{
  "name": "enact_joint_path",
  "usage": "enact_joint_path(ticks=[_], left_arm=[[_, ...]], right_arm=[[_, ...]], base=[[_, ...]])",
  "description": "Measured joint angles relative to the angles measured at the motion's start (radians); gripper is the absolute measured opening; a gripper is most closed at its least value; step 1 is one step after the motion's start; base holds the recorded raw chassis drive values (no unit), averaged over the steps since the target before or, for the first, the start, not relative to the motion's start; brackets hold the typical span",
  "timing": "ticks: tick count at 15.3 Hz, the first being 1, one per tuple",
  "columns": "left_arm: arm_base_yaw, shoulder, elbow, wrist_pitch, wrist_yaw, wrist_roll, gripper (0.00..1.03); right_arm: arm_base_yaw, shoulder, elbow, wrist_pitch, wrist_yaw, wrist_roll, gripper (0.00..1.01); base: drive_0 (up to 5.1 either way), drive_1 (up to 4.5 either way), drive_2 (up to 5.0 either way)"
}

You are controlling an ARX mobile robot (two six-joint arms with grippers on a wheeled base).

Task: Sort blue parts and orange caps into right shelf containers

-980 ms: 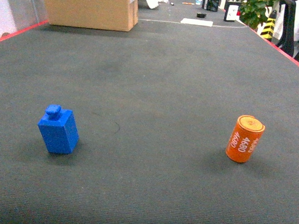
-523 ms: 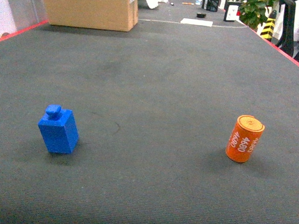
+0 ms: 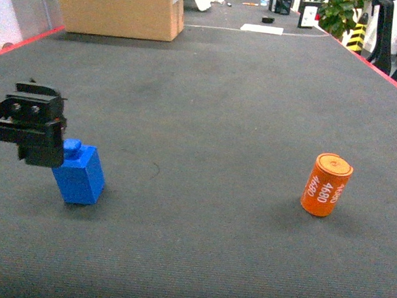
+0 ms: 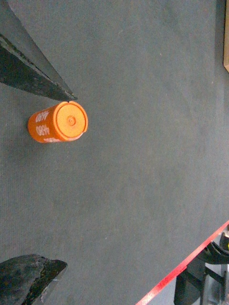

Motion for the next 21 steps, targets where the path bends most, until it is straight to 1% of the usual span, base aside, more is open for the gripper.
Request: enact_joint_path(ticks=[2,3,4,5,7,8,9,12,14,16,21], left_arm=[[-0.003,0.130,0.092,0.002,0.012,-0.029,0.98],[-0.005,0.177,0.119,0.001,0.013,-0.038,0.98],[-0.004,0.223,0.140,0.002,0.016,-0.057,0.98],[0.003,0.259,0.153,0.009,0.019,-0.069,0.98],[0.024,0.304,0.175,0.017,0.020,-0.097,0.98],[0.034,0.320,0.185,0.018,0.023,-0.111,0.98],[0.044,0.331,0.188,0.024,0.025,-0.116,0.98],[0.049,0.369,0.196,0.028,0.045,-0.137,0.98],[0.048,0.390,0.206,0.032,0.049,-0.140,0.98],[0.048,0.414,0.214,0.033,0.050,-0.140,0.98],[0.048,0.475,0.227,0.039,0.063,-0.142,0.98]], right_arm=[[-0.010,0.140,0.108,-0.008,-0.043,0.044,0.98],[-0.010,0.191,0.143,-0.010,-0.063,0.068,0.98],[-0.010,0.244,0.177,-0.015,-0.080,0.094,0.98],[-0.008,0.294,0.209,-0.018,-0.083,0.116,0.98],[0.003,0.360,0.268,-0.022,-0.080,0.142,0.98],[0.006,0.386,0.291,-0.027,-0.079,0.148,0.98],[0.011,0.398,0.299,-0.034,-0.077,0.153,0.98],[0.010,0.434,0.309,-0.034,-0.076,0.166,0.98],[0.009,0.463,0.311,-0.033,-0.077,0.168,0.98],[-0.003,0.485,0.318,-0.024,-0.083,0.175,0.98],[-0.003,0.543,0.336,-0.024,-0.093,0.195,0.98]], base=[[0.0,0.00,0.0],[0.0,0.00,0.0],[0.0,0.00,0.0],[0.0,0.00,0.0],[0.0,0.00,0.0],[0.0,0.00,0.0],[0.0,0.00,0.0],[0.0,0.00,0.0],[0.0,0.00,0.0],[0.0,0.00,0.0],[0.0,0.00,0.0]])
